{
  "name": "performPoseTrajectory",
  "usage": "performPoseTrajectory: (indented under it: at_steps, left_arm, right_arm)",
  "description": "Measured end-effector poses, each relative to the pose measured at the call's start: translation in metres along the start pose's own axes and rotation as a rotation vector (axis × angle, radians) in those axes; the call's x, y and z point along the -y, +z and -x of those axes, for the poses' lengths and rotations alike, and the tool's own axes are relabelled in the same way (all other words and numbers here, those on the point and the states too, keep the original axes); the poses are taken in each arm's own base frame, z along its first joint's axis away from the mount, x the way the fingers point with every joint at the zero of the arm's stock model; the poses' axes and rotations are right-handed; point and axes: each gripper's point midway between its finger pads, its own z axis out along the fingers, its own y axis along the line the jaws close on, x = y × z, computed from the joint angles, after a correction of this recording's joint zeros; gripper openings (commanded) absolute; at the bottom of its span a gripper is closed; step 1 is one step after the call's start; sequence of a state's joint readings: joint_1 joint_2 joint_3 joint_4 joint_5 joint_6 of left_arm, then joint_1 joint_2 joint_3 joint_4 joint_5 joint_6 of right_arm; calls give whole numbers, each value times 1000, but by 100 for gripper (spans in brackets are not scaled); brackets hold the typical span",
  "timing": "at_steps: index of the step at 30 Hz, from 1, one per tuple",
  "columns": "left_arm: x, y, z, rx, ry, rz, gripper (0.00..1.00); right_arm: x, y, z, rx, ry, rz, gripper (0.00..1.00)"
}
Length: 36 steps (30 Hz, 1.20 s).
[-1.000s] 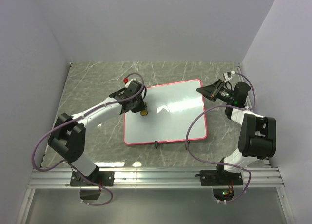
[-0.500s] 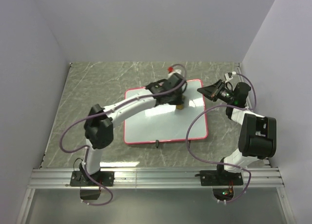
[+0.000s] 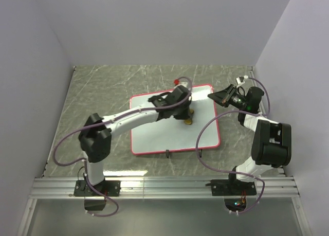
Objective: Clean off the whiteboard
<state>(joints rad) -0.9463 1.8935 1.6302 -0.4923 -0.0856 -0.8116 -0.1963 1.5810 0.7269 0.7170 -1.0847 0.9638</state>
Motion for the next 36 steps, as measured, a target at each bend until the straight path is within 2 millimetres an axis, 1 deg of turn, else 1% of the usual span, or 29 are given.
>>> performPoseTrajectory:
  at_steps: [5,6,9,11,13,14,16,17,19,20,22,23,24,25,26,27,29,31,33,34,35,36]
  left_arm:
    - [-88,-20,9,34,-96,125,0]
    - [-109,-22,6,31,-111,165,0]
    - [-155,-34,16,57,-153,260,0]
    - [-178,-45,20,66,-154,326,0]
    - [-193,-58,27,83,-146,375,0]
    - [-197,-67,31,95,-147,387,5]
    - [-205,-93,47,141,-148,410,21]
    - [-209,-110,59,179,-149,419,44]
    - [-226,-152,91,297,-180,446,64]
    - [-237,-172,102,349,-196,464,81]
    - [-267,-212,117,450,-245,526,88]
    - [-286,-230,118,491,-276,565,91]
    - [-302,-241,112,504,-299,607,92]
    - [-318,-248,104,505,-321,644,92]
    - [-329,-251,94,491,-338,670,94]
    - [-343,-249,80,459,-354,701,94]
    - [-362,-240,55,390,-384,739,95]
    - [-373,-228,29,307,-405,756,95]
    - [-379,-217,4,226,-420,758,95]
    - [-379,-214,-2,203,-424,753,95]
    - [-379,-211,-7,183,-427,748,95]
    - [-378,-209,-9,173,-428,741,95]
  right_arm:
    - [-1,1,-1,-2,10,0,0]
    - [-1,1,-1,-1,15,-1,0]
    - [-1,1,0,2,24,-3,0]
    - [-1,1,0,3,23,-3,0]
    - [-1,1,0,0,17,0,0]
    - [-1,1,-1,-2,10,2,0]
    - [-2,0,-1,-5,1,6,0]
    - [-2,0,-1,-5,1,6,0]
    - [-1,0,-1,-4,2,4,0]
    - [-1,0,-1,-4,2,4,0]
    - [-1,0,-1,-5,-1,3,0]
    - [-1,0,-1,-5,-4,3,0]
    - [-1,0,-1,-4,-9,4,0]
    - [-1,0,-2,-4,-12,3,0]
    - [-1,0,-2,-1,-15,0,0]
    - [-1,-1,-3,2,-16,-2,0]
    - [-1,-3,-5,11,-19,-9,0]
    - [-2,-4,-5,19,-19,-13,0]
    - [-1,-5,-7,25,-15,-15,0]
    - [-1,-6,-8,31,-12,-15,0]
    - [0,-7,-8,40,-8,-16,4]
    - [2,-8,-9,50,-1,-19,6]
